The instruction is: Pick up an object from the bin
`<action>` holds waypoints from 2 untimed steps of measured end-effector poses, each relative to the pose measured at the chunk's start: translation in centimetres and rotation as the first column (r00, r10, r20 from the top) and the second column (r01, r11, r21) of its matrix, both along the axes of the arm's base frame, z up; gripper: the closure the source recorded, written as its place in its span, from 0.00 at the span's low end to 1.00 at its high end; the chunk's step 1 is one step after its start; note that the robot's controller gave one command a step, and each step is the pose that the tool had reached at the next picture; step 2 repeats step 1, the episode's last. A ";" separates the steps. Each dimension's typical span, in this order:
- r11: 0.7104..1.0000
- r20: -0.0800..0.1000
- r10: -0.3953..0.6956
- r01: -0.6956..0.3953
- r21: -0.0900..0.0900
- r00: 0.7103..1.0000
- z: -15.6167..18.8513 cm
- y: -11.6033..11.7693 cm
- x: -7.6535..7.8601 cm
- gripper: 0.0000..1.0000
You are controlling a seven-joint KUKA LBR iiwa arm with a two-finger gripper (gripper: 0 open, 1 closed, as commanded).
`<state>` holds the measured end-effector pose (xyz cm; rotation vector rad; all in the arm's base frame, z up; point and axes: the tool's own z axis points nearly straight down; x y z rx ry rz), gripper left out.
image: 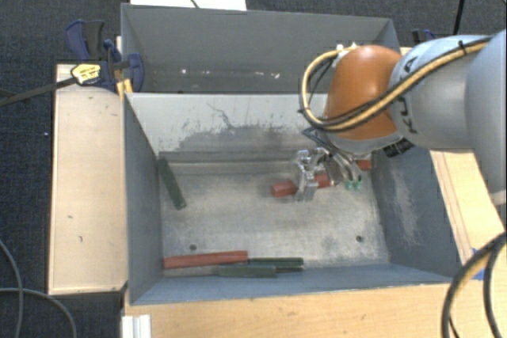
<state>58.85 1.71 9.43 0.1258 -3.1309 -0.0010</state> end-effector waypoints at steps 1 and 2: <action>1.000 0.010 0.000 0.000 0.000 1.000 1.9 0.0 0.3 1.00; 1.000 0.010 0.000 0.000 0.000 1.000 1.9 0.0 0.3 1.00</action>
Offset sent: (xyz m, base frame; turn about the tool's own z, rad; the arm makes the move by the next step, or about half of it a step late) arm 0.0001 -0.0001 0.0354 0.0000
